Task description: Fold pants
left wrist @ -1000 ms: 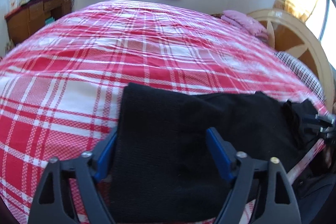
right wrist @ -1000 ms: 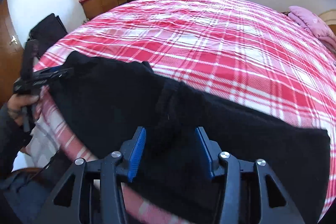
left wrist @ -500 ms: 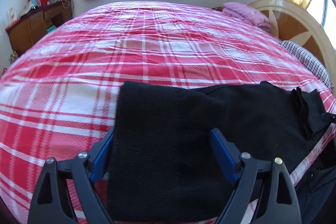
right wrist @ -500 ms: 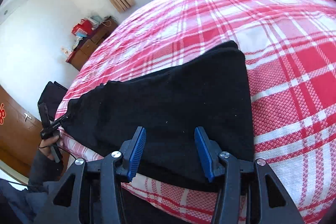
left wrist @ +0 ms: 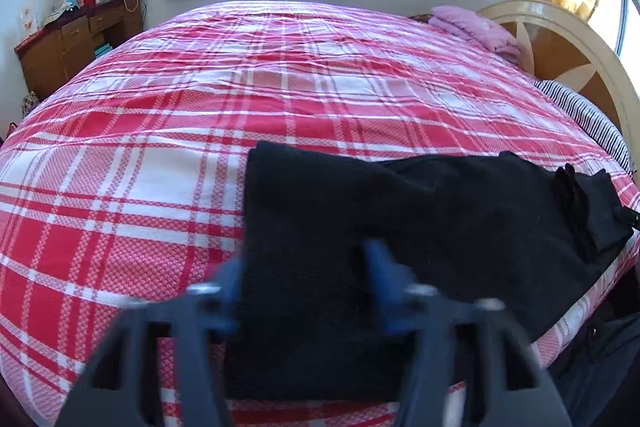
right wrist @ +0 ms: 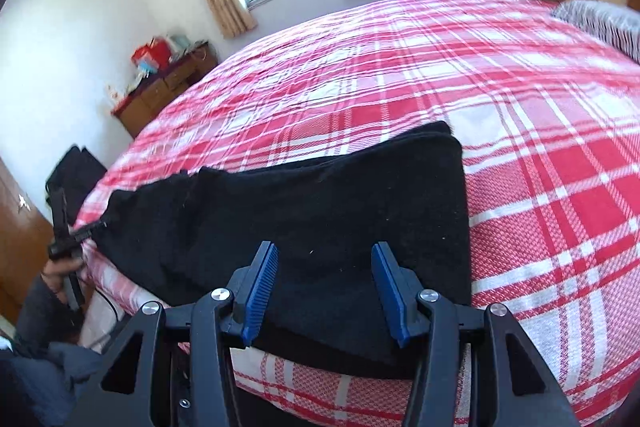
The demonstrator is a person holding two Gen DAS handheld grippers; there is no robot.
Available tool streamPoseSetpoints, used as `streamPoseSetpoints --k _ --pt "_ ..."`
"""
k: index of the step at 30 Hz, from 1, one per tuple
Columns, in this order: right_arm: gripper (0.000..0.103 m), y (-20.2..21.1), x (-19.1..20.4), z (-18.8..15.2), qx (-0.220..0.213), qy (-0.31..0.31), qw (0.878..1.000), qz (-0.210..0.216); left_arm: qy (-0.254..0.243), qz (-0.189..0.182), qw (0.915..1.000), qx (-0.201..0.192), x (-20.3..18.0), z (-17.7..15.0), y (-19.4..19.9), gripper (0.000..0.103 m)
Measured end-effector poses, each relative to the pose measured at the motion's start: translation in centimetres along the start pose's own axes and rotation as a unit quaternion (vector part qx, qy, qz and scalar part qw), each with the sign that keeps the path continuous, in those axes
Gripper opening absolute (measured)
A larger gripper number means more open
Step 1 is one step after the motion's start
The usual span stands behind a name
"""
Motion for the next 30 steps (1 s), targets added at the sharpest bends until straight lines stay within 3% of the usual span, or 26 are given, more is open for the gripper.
streamPoseSetpoints --k 2,6,13,21,30 --pt "0.051 0.2 0.4 0.1 -0.006 0.004 1.0 -0.005 0.033 -0.034 0.9989 0.0 0.3 0.4 0.6 0.02" --pt "0.052 0.7 0.4 0.4 -0.017 0.01 1.0 -0.013 0.058 -0.062 0.9962 -0.018 0.4 1.4 2.1 0.02" --pt "0.053 1.2 0.2 0.8 -0.023 0.004 1.0 -0.017 0.083 -0.171 0.9792 -0.071 -2.8 4.3 5.7 0.02" --pt "0.055 3.2 -0.4 1.6 -0.038 0.013 0.999 -0.029 -0.004 -0.24 0.9651 -0.105 -13.0 9.5 9.1 0.02" --pt "0.055 4.8 -3.5 0.3 -0.043 0.005 0.998 -0.049 -0.069 -0.3 0.9485 -0.074 -24.1 13.8 7.2 0.02"
Point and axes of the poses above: each gripper's, at about its wrist camera, not at the fingertips, and y roughly against the way its jaws point, x to its left, z to its top, the point moved 4 cm from there along -y, roughly the way its jaws point, and after that the axes turned 4 degrees about -y, right-handed, at the moved point
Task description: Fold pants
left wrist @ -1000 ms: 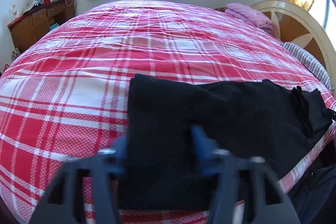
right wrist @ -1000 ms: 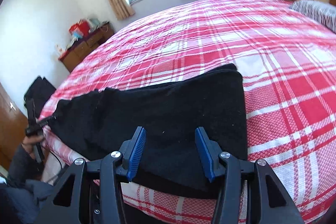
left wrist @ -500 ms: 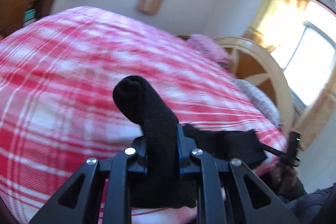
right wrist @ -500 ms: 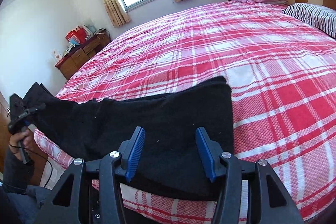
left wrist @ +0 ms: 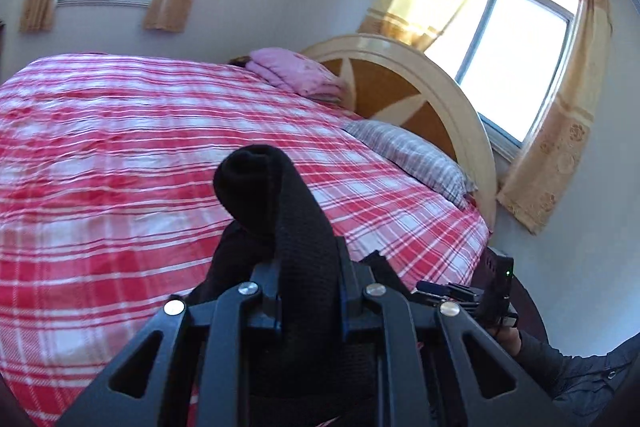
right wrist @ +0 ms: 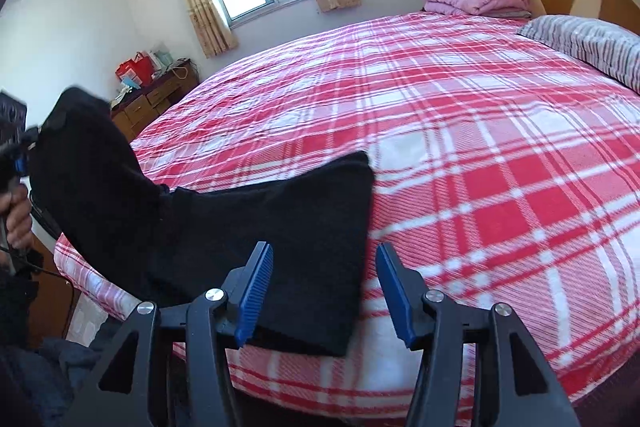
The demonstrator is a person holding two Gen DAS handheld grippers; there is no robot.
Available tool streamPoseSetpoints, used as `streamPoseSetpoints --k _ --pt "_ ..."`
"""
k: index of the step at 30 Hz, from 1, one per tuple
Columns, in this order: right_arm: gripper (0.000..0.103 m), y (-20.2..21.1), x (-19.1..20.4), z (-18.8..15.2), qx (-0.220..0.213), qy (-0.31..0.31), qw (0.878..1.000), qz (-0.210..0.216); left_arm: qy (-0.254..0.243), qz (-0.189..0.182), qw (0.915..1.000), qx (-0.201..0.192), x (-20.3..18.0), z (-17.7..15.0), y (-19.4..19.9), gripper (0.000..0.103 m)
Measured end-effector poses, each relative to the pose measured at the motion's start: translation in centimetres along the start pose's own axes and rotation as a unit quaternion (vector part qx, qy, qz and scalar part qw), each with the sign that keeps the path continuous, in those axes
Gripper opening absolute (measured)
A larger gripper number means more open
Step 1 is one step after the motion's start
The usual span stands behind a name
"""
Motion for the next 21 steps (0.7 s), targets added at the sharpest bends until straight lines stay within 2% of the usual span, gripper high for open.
streamPoseSetpoints --k 5,11,17,21 --pt "0.056 0.8 -2.0 0.4 -0.017 -0.02 1.0 -0.005 -0.055 -0.006 0.9968 0.058 -4.3 0.0 -6.2 0.02" --pt "0.056 0.6 -3.8 0.7 -0.025 -0.049 0.998 -0.012 -0.108 0.017 0.9856 0.129 -6.6 -3.1 -13.6 0.02" --pt "0.056 0.5 -3.8 0.7 -0.035 -0.049 0.998 -0.017 -0.122 0.007 0.9772 0.174 -8.5 -6.0 -17.2 0.02" --pt "0.056 0.7 -3.9 0.8 -0.041 -0.055 0.997 -0.016 -0.15 0.018 0.9714 0.184 -10.3 -6.5 -18.2 0.03"
Point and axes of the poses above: each gripper's, at about its wrist camera, not at the fingertips, and y roughly against the way its jaws point, x to its left, z to its top, the point moved 4 cm from there along -y, roughly the way its jaws point, and after that the axes turned 4 degrees about -y, right-handed, at the moved point
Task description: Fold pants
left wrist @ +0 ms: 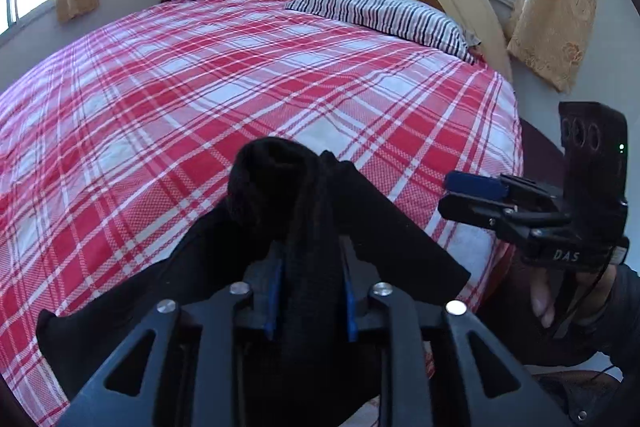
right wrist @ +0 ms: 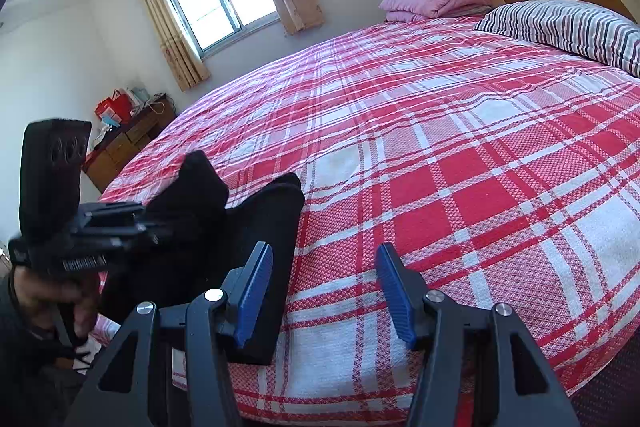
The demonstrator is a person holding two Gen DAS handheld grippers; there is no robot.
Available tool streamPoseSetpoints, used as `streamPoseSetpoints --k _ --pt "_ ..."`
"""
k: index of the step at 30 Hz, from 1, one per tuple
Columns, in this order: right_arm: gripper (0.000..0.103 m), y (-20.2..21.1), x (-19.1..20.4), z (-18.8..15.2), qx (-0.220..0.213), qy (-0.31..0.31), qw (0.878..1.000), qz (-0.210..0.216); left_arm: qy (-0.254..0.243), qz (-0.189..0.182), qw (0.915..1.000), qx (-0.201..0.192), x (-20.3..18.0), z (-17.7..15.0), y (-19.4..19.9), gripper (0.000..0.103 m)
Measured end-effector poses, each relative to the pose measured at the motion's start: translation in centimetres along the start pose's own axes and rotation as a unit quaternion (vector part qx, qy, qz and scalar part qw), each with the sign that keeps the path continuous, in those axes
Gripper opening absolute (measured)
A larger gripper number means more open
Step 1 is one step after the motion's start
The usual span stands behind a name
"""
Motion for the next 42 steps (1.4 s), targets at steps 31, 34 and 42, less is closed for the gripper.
streamPoseSetpoints --k 31,34,42 --pt "0.017 -2.6 5.7 -0.9 0.086 0.017 0.995 0.044 0.127 0.165 0.9765 -0.056 11.0 -10.8 7.3 0.096" --pt "0.017 -1.3 6.1 -0.3 0.062 0.029 0.997 0.044 0.129 0.166 0.9761 -0.056 11.1 -11.0 7.5 0.096" --pt "0.019 -2.6 2.9 -1.3 0.094 -0.004 0.995 0.017 0.139 0.158 0.9765 -0.047 11.5 -11.2 6.9 0.096"
Point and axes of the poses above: each gripper's, at about its wrist camera, not at the fingertips, and y roughly against the way its jaws point, x to its left, z to its top, the point moved 4 cm from there along -y, roughly the way its jaws point, and after that the axes turned 4 degrees about -y, right-handed, at the moved point
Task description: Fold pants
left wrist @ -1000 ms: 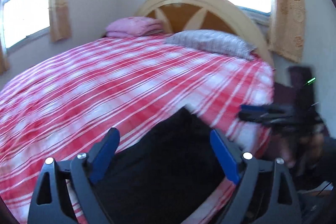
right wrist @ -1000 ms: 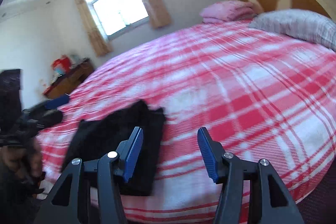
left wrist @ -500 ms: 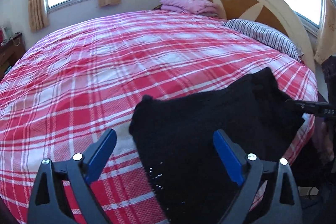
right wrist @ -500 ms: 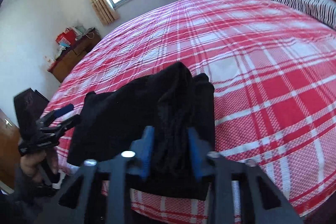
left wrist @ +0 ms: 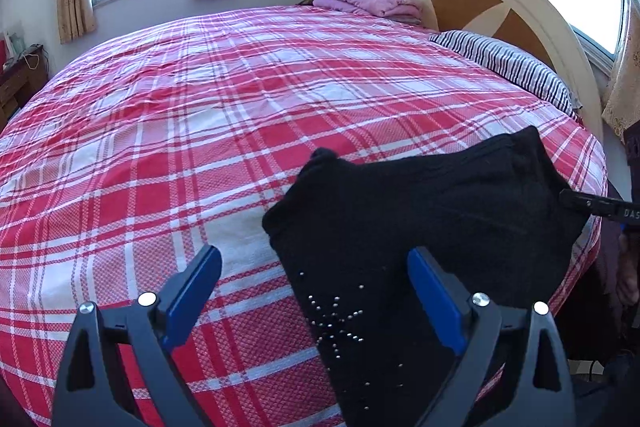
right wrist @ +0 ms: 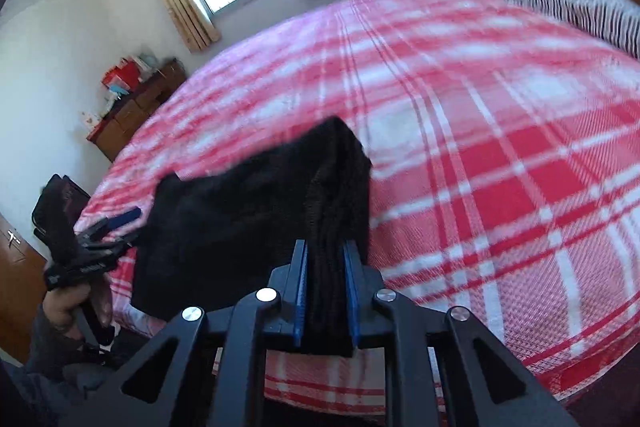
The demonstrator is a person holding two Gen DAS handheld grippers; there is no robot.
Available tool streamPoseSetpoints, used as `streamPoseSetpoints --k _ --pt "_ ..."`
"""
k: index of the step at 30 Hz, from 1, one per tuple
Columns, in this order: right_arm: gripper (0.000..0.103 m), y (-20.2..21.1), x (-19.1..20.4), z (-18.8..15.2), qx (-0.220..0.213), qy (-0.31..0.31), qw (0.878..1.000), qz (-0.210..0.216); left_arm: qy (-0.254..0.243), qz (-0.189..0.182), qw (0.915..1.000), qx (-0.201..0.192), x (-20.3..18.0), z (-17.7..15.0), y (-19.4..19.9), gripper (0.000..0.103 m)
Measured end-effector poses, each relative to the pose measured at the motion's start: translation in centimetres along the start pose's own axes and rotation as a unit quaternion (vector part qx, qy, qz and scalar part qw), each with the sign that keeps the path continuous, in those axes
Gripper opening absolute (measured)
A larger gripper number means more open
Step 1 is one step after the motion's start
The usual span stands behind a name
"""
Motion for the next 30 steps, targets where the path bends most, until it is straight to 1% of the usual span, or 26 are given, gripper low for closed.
streamPoseSetpoints --k 1,2,5,6,8,10,12,14,17,18,21,22,24,25,27,30 --pt "0.021 0.1 -0.1 0.0 -0.003 -0.003 1.0 0.006 0.0 0.001 1.0 0.002 0.0 -0.1 -0.1 0.096" --pt "0.023 0.1 0.0 0.0 -0.002 0.002 1.0 0.005 0.0 0.001 1.0 0.002 0.0 -0.1 -0.2 0.096" --pt "0.025 0.2 0.3 0.1 -0.002 0.015 1.0 -0.002 0.006 -0.002 1.0 0.005 0.2 -0.3 -0.5 0.097" --pt "0.031 0.3 0.2 0.2 -0.003 0.016 1.0 -0.006 0.007 -0.003 1.0 0.005 0.2 -0.3 -0.5 0.097" --pt "0.039 0.6 0.1 0.6 -0.01 0.016 1.0 -0.014 0.003 0.003 1.0 0.005 0.1 -0.4 -0.6 0.1" --pt "0.039 1.5 0.2 1.2 -0.029 0.02 0.999 -0.021 -0.004 0.011 0.9999 0.005 0.2 -0.7 -0.8 0.103" --pt "0.04 2.5 0.9 2.0 -0.052 0.029 0.998 -0.023 -0.001 0.016 0.9997 0.017 0.5 -1.1 -1.6 0.103" --pt "0.04 3.1 1.8 2.8 -0.064 0.044 0.997 -0.01 0.015 0.005 0.9997 0.018 0.9 -1.4 -1.9 0.103" --pt "0.04 2.9 3.5 3.8 -0.071 0.061 0.995 0.029 0.024 -0.002 0.9995 0.019 1.2 -1.6 -1.9 0.103" --pt "0.04 2.2 4.1 4.3 -0.069 0.064 0.994 0.048 0.022 0.0 0.9996 0.017 1.1 -1.6 -1.9 0.103" --pt "0.04 -0.3 4.1 5.0 -0.047 0.055 0.995 0.07 0.019 0.0 0.9997 0.014 1.1 -1.6 -1.8 0.103" --pt "0.04 -1.3 3.8 5.2 -0.037 0.049 0.996 0.069 0.023 -0.002 0.9997 0.012 1.3 -1.7 -1.8 0.103" --pt "0.04 -4.2 2.5 5.1 0.0 0.038 0.999 0.036 0.028 -0.006 0.9995 0.01 1.5 -1.7 -2.0 0.103" --pt "0.04 -4.8 2.0 4.9 0.01 0.029 0.999 0.038 0.029 -0.009 0.9995 0.009 1.7 -1.6 -2.1 0.103" --pt "0.04 -3.6 2.0 4.6 0.001 0.027 0.998 0.053 0.029 -0.012 0.9995 0.008 2.0 -1.7 -2.1 0.103" --pt "0.04 -0.8 2.3 4.0 -0.006 0.044 0.998 0.033 0.029 -0.013 0.9995 0.006 2.0 -1.7 -2.1 0.103"
Point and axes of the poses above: each gripper's, at about its wrist camera, not at the fingertips, and y roughly against the way its jaws point, x to its left, z to its top, the point moved 4 cm from there along -y, roughly the way its jaws point, and after that the axes turned 4 degrees about -y, right-handed, at the moved point
